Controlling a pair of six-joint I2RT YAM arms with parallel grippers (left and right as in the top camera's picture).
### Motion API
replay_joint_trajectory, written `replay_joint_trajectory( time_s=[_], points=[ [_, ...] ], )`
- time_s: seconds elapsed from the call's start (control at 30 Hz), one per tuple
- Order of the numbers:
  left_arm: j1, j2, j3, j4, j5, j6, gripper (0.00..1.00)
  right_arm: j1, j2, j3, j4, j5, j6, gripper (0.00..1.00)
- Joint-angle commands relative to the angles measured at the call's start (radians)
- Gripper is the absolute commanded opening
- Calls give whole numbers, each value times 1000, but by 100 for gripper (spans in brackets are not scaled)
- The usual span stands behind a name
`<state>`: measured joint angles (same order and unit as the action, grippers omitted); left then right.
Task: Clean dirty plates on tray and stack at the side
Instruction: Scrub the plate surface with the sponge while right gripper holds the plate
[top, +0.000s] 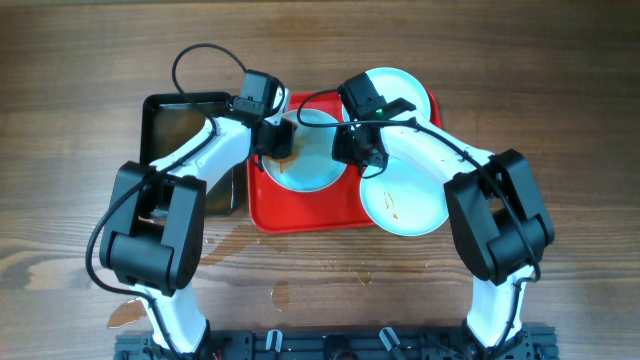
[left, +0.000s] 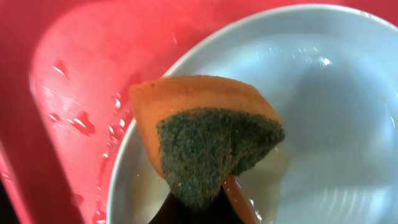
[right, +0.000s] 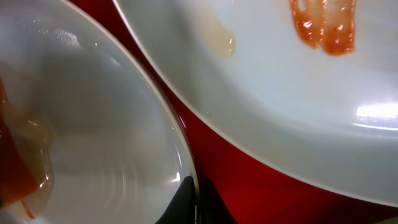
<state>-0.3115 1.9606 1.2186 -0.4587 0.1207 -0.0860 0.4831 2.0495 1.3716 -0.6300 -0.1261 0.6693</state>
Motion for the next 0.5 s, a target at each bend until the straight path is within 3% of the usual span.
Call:
replay_joint_trajectory(
  time_s=[0.0, 0.1, 0.2, 0.47],
  points=[
    [-3, 11, -6, -157, 175, 23, 4, -3, -6, -4, 0, 13, -1, 4],
    [-3, 3, -1, -327, 272, 23, 4, -3, -6, -4, 3, 13, -1, 4],
    [-3, 3, -1, -364, 276, 23, 4, -3, -6, -4, 8, 8, 0, 4],
    [12, 5, -1, 43, 145, -133, 4, -3, -6, -4, 7, -6, -12, 4]
  ],
)
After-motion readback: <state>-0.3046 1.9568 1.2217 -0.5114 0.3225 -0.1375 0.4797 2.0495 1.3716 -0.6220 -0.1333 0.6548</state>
